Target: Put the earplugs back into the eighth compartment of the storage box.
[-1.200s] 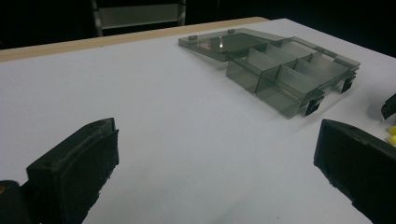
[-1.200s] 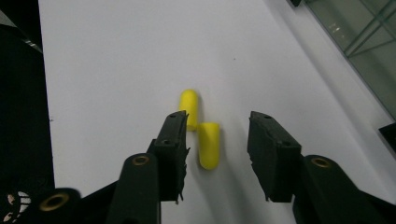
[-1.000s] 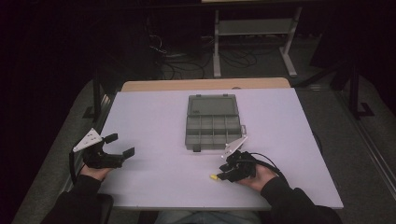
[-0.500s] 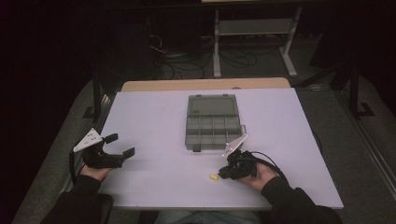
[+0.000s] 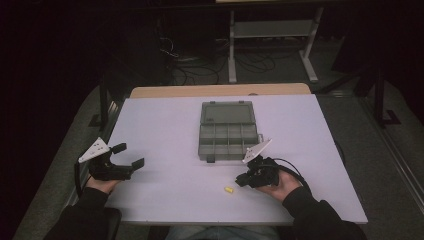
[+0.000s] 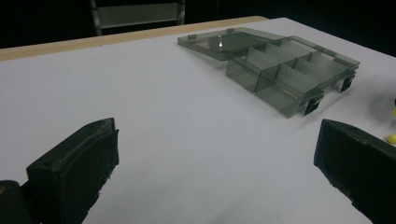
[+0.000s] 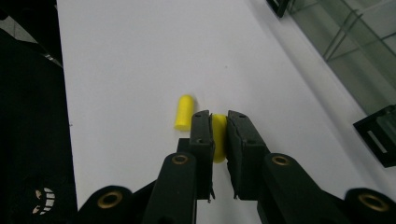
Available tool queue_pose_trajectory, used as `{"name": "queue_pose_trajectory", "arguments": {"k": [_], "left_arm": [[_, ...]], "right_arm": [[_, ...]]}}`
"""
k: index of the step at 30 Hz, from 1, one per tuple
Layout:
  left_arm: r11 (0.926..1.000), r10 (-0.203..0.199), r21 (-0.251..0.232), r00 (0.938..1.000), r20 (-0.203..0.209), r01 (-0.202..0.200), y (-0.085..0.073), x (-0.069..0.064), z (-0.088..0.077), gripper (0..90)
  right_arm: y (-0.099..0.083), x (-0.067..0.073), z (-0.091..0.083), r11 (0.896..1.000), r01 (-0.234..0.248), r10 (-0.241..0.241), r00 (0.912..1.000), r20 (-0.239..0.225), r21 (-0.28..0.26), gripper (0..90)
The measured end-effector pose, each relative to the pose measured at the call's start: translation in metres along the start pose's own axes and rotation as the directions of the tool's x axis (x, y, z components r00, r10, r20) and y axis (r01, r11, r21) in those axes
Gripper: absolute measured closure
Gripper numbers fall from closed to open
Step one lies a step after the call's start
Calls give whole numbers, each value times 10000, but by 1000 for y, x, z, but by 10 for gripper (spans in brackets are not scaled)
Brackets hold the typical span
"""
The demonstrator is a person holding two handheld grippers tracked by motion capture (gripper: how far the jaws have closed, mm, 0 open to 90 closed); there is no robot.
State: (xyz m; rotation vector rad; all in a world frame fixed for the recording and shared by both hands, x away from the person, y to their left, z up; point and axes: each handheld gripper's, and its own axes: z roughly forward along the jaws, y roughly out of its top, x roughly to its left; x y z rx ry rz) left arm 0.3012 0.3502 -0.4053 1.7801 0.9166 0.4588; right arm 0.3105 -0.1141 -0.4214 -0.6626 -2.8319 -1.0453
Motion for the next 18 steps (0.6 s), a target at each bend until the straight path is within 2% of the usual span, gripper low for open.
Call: {"name": "queue_pose_trajectory", "arguments": {"k": [18], "left_arm": [[9999, 44, 94, 10000, -68, -43, 0, 0, 0, 0]], "right_arm": [[6, -6, -30, 9992, -40, 60, 9987, 512, -389, 797]]}}
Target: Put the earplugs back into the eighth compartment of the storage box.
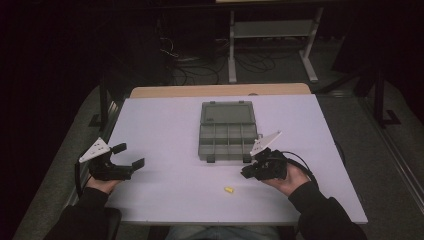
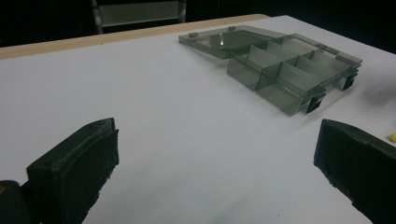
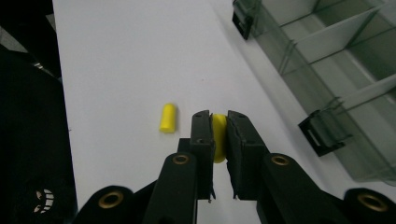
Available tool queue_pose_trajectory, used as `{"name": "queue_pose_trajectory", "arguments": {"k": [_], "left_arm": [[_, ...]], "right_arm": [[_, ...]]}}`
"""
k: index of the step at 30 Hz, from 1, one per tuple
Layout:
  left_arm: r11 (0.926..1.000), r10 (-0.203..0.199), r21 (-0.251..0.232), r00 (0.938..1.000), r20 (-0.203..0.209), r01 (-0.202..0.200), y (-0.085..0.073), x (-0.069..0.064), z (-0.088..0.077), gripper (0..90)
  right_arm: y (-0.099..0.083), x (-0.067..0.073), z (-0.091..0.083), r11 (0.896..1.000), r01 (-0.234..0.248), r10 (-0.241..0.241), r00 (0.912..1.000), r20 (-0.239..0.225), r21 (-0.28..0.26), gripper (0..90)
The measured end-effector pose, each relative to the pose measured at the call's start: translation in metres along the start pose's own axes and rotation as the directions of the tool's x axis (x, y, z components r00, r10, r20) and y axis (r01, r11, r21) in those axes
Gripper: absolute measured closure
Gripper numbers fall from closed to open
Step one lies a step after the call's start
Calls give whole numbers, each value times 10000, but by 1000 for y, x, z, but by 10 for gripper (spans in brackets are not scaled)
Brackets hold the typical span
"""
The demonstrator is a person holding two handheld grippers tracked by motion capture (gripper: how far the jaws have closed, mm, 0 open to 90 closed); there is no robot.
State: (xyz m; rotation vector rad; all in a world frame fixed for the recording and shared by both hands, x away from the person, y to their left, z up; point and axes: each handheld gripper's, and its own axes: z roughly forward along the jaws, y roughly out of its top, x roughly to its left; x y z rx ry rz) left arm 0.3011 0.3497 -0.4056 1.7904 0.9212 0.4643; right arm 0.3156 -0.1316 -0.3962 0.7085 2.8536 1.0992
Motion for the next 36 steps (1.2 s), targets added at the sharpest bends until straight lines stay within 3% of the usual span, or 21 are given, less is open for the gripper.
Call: {"name": "queue_pose_trajectory", "arguments": {"k": [5, 11, 19, 26, 36], "left_arm": [[10000, -13, 3, 10000, -36, 13, 0, 0, 0, 0], [10000, -20, 22, 9999, -101, 20, 0, 0, 0, 0], [10000, -17, 15, 9999, -104, 17, 0, 0, 0, 0], [10000, -14, 14, 9999, -102, 14, 0, 0, 0, 0], [10000, 2, 15, 9999, -102, -2, 0, 0, 0, 0]], "right_arm": [[3, -10, -9, 9998, -196, 198, 9995, 235, -101, 799], [9, -17, -20, 9995, -29, 45, 9987, 516, -303, 799], [19, -31, -28, 9993, -160, 189, 9958, 898, -328, 798], [24, -48, -25, 9984, -400, 448, 9907, 1285, -396, 798], [29, -70, -4, 9977, -682, 683, 9826, 1730, -64, 798]]}}
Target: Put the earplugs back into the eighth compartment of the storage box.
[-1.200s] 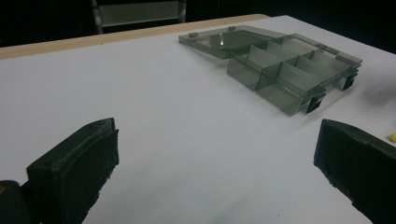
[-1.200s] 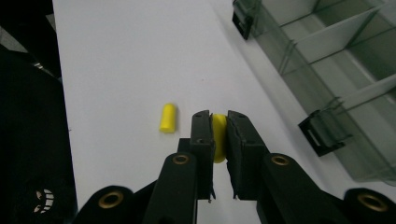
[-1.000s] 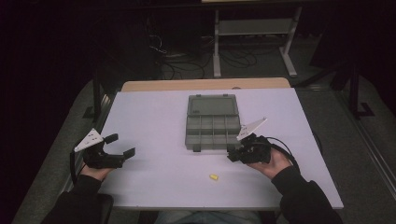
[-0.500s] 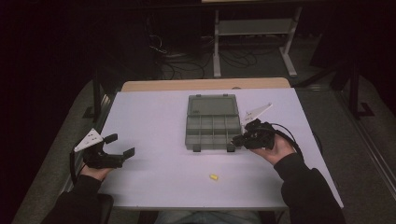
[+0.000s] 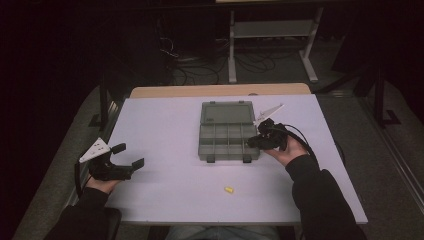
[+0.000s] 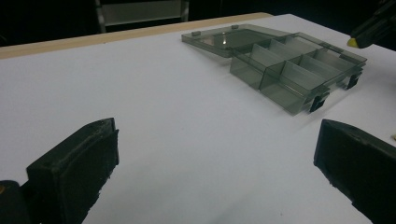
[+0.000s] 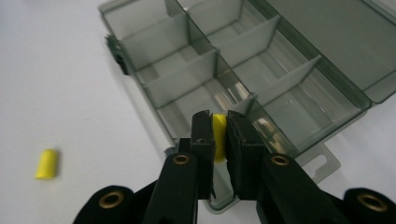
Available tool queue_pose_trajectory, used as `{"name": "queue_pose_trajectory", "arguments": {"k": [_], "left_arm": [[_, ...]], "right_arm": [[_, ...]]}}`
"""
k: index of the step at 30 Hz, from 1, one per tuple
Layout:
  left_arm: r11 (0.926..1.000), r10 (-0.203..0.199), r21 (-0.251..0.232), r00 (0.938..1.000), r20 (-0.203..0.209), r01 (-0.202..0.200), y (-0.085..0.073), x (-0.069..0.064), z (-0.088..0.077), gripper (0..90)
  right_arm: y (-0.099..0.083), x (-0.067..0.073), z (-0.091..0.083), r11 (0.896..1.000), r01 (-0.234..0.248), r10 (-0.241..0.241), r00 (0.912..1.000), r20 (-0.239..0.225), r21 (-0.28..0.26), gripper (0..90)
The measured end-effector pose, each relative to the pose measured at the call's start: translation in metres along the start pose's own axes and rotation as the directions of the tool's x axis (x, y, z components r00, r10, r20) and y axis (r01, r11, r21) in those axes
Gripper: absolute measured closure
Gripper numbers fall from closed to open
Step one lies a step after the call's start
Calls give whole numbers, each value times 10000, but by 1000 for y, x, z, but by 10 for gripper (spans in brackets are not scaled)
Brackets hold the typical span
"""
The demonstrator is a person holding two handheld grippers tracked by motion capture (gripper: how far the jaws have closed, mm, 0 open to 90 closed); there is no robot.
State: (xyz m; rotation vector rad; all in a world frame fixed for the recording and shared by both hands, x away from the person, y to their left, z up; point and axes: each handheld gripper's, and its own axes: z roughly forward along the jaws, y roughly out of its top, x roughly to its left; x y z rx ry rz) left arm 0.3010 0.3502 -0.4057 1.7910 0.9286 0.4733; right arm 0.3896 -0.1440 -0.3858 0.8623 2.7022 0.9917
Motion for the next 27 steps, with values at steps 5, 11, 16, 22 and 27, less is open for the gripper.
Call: {"name": "queue_pose_trajectory", "arguments": {"k": [5, 11, 16, 22, 27], "left_arm": [[10000, -11, 4, 10000, -3, 11, 0, 0, 0, 0], [10000, -3, 13, 10000, 0, 3, 0, 0, 0, 0], [10000, -9, 10, 10000, 23, 9, 0, 0, 0, 0], [10000, -6, 5, 10000, 22, 6, 0, 0, 0, 0], [10000, -15, 15, 10000, 8, 15, 0, 0, 1, 0]], "right_arm": [[-1, -5, 8, 9998, -120, 117, 9998, 190, 160, 798], [-2, -10, 16, 9988, -299, 291, 9993, 220, 377, 759], [-1, -7, 14, 9991, -279, 272, 9994, 206, 318, 701], [-1, 1, 0, 9998, -213, 214, 9996, 193, -31, 607], [0, 7, -8, 9995, -99, 107, 9996, 277, -291, 530]]}}
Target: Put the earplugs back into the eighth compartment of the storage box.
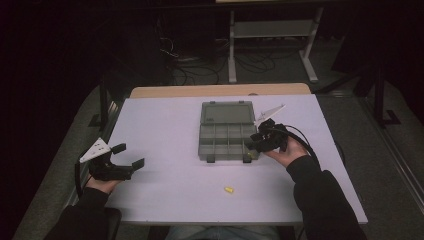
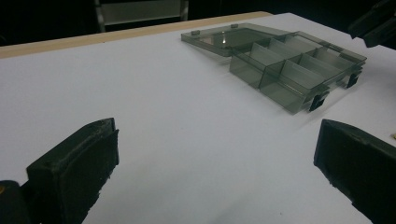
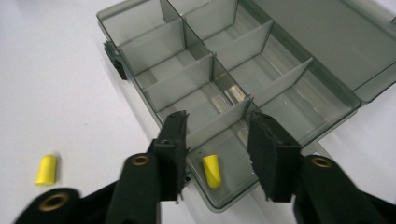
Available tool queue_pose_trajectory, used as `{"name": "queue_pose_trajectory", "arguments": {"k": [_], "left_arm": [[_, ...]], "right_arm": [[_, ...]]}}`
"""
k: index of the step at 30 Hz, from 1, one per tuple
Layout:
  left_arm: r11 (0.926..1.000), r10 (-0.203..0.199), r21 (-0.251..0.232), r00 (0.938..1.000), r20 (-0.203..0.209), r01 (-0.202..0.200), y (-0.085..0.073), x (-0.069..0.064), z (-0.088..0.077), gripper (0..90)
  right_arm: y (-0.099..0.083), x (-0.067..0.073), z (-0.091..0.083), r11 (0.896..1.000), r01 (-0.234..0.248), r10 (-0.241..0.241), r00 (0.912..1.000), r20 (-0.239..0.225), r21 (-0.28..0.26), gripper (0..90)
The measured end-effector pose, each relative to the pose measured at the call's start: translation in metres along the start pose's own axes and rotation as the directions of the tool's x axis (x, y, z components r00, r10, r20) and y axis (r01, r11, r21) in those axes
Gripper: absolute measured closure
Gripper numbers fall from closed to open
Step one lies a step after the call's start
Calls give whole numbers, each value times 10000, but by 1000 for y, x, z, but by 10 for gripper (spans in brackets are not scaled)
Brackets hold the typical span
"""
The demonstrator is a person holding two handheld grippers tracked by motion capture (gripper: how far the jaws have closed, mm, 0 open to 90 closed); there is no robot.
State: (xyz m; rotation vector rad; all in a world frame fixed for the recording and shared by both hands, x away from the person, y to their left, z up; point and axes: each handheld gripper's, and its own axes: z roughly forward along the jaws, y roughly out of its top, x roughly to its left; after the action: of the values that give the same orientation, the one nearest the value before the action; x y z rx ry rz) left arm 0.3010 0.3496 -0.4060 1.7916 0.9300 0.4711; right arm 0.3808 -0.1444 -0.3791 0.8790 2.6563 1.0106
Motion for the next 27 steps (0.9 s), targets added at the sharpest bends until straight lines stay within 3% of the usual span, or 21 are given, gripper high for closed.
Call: {"name": "queue_pose_trajectory", "arguments": {"k": [2, 11, 27], "left_arm": [[10000, 7, 3, 10000, 0, -7, 0, 0, 0, 0], [10000, 7, -2, 10000, -5, -7, 0, 0, 0, 0], [10000, 11, 1, 10000, 25, -11, 0, 0, 0, 0]], "right_arm": [[1, 7, -5, 9998, 189, -189, 9998, 71, -61, 460], [6, 34, -13, 9973, 722, -720, 9973, 110, -152, 300], [2, 68, -5, 9936, 1077, -1102, 9905, -820, -341, 127]]}}
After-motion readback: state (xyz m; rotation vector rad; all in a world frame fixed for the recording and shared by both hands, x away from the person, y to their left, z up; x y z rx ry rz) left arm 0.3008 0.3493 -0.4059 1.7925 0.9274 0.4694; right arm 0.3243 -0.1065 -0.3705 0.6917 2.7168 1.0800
